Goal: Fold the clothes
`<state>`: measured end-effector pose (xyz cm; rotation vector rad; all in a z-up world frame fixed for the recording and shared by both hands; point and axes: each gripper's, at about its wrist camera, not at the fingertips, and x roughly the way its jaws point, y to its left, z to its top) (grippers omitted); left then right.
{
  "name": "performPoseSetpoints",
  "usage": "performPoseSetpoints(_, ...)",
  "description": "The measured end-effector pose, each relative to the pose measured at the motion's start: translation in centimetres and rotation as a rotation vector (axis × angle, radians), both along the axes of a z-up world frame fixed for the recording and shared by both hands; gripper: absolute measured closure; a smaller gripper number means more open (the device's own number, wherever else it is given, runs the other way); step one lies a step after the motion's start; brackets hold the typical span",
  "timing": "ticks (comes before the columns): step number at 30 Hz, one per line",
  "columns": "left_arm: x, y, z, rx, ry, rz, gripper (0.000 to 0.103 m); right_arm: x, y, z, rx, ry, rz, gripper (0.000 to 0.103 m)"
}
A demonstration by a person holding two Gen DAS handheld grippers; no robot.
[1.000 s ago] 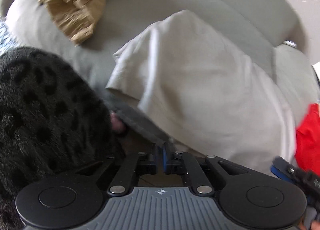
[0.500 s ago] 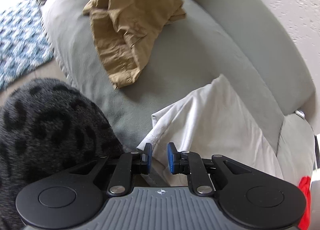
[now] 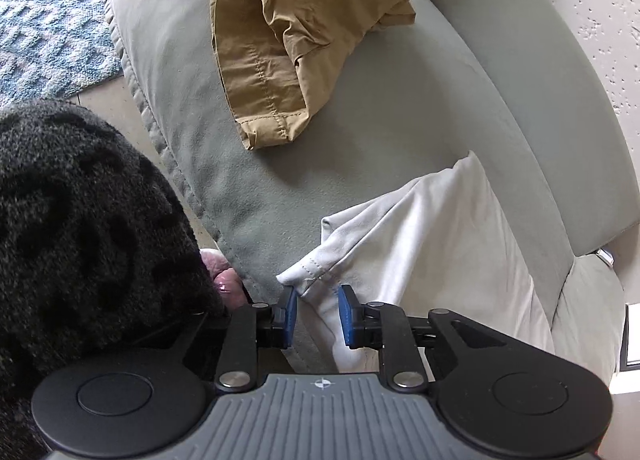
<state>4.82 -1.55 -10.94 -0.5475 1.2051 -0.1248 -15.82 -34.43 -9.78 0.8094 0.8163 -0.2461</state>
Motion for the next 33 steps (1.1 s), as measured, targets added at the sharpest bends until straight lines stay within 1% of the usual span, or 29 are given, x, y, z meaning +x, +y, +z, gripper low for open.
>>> performPoseSetpoints(3, 0.0, 0.0, -0.2, -0.019, 0.007, 0.021, 0.081, 0.1, 0.2, 0.1, 0.0, -0.003, 0.006, 0.054)
performPoseSetpoints(7, 0.0, 0.2, -0.3, -0.04, -0.006, 0.05, 0.087, 0.2, 0.5, 0.3, -0.011, -0.004, 0.02, 0.054)
performPoseSetpoints(8, -0.1, 0.3, -0.2, -0.039, -0.015, 0.06, 0.091, 0.2, 0.5, 0.4, -0.011, -0.004, 0.022, 0.054)
performPoseSetpoints(9, -0.3, 0.4, 0.0, -0.037, -0.026, 0.071, 0.103, 0.2, 0.6, 0.4, -0.011, -0.004, 0.023, 0.054)
performPoseSetpoints(12, -0.9, 0.9, 0.8, -0.03, -0.065, 0.116, 0.103, 0.2, 0.5, 0.4, -0.013, -0.003, 0.023, 0.054)
performPoseSetpoints(14, -1.4, 1.9, 1.7, -0.03, -0.1, 0.19, 0.103, 0.1, 0.4, 0.4, -0.014, -0.003, 0.023, 0.054)
performPoseSetpoints(16, -1.3, 2.4, 2.0, -0.031, -0.102, 0.239, 0.103, 0.1, 0.2, 0.2, -0.011, 0.003, 0.016, 0.054)
performPoseSetpoints(18, -0.4, 2.5, 2.1, -0.016, -0.082, 0.255, 0.101, -0.4, -0.3, 0.3, -0.028, 0.007, -0.008, 0.054)
performPoseSetpoints(19, -0.3, 2.5, 2.1, 0.0, -0.067, 0.247, 0.097, -0.7, -0.5, 0.3, -0.037, 0.008, -0.021, 0.054)
performPoseSetpoints(20, -0.3, 2.5, 2.1, 0.02, -0.05, 0.232, 0.097, -1.0, -0.8, 0.4, -0.046, 0.01, -0.034, 0.054)
performPoseSetpoints(21, -0.6, 2.4, 2.7, 0.053, -0.051, 0.222, 0.097, -1.3, -1.0, 0.4, -0.055, 0.011, -0.047, 0.053)
performPoseSetpoints(22, -1.3, 2.0, 3.7, 0.091, -0.084, 0.209, 0.097, -1.6, -1.3, 0.5, -0.063, 0.013, -0.06, 0.053)
performPoseSetpoints(23, -2.2, 1.4, 4.4, 0.131, -0.147, 0.183, 0.093, -1.9, -1.5, 0.5, -0.072, 0.015, -0.073, 0.053)
performPoseSetpoints(24, -2.9, 0.2, 5.1, 0.171, -0.221, 0.125, 0.082, -2.2, -1.8, 0.6, -0.081, 0.016, -0.086, 0.053)
performPoseSetpoints(25, -3.5, -1.1, 5.9, 0.21, -0.296, 0.053, 0.079, -2.6, -2.3, 0.7, -0.115, 0.026, -0.119, 0.053)
performPoseSetpoints(26, -3.7, -3.0, 6.1, 0.231, -0.36, -0.068, 0.079, -3.0, -2.9, 0.9, -0.152, 0.036, -0.155, 0.053)
performPoseSetpoints(27, -3.6, -5.1, 5.8, 0.228, -0.397, -0.186, 0.079, -2.7, -3.1, 0.8, -0.176, 0.043, -0.155, 0.054)
performPoseSetpoints(29, -3.3, -9.2, 4.9, 0.22, -0.46, -0.385, 0.079, -2.1, -3.6, 0.6, -0.22, 0.055, -0.146, 0.056)
performPoseSetpoints(30, -3.4, -11.2, 4.1, 0.263, -0.495, -0.458, 0.079, -1.3, -3.5, 0.2, -0.249, 0.064, -0.116, 0.057)
performPoseSetpoints(31, -3.7, -13.1, 3.1, 0.322, -0.527, -0.526, 0.085, -0.6, -3.3, -0.3, -0.279, 0.074, -0.082, 0.059)
performPoseSetpoints(32, -3.6, -14.2, 2.0, 0.391, -0.515, -0.572, 0.088, 0.1, -3.0, -1.0, -0.323, 0.098, -0.042, 0.062)
performPoseSetpoints(33, -3.4, -14.9, 0.8, 0.464, -0.482, -0.608, 0.092, 0.3, -2.9, -1.8, -0.373, 0.154, -0.016, 0.066)
